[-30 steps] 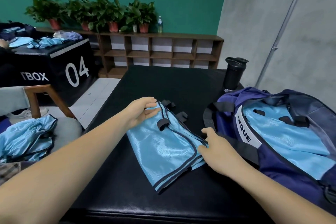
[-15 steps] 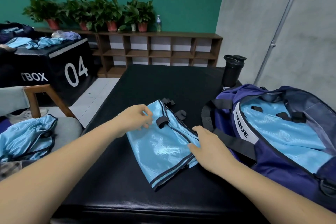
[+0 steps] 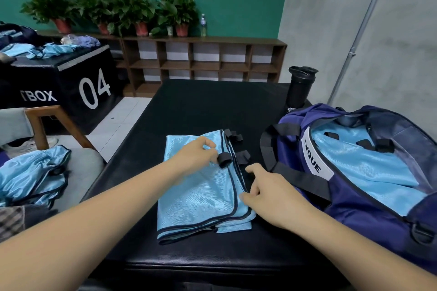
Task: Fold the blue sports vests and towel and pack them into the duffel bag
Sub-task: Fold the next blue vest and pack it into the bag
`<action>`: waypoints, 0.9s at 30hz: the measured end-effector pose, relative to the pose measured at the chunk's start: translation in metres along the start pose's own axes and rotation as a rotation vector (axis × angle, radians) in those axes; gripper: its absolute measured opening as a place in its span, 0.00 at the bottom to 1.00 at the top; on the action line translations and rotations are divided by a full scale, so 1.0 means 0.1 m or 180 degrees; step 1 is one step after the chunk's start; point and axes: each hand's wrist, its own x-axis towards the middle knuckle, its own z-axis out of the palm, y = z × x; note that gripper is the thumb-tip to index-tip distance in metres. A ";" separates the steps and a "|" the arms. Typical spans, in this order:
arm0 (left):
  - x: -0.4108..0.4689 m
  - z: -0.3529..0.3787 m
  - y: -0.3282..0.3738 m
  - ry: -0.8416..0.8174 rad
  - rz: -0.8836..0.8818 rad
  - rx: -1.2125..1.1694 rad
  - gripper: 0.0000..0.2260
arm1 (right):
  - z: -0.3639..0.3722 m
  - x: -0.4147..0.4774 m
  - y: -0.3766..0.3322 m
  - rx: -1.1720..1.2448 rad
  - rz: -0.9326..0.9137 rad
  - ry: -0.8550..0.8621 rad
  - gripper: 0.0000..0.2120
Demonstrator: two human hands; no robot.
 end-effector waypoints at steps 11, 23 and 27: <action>-0.17 0.08 0.24 -0.0647 0.0624 -0.1610 0.18 | 0.00 -0.11 0.10 -0.0302 -0.1040 0.0582 0.18; -0.77 -0.29 0.17 -0.0659 0.1404 0.1360 0.07 | 0.11 -0.17 0.17 -0.0545 -0.1963 -0.0193 0.24; -1.02 -0.27 -0.05 -0.0930 0.1587 0.2113 0.10 | 0.11 -0.16 0.20 -0.0631 -0.1984 -0.0207 0.23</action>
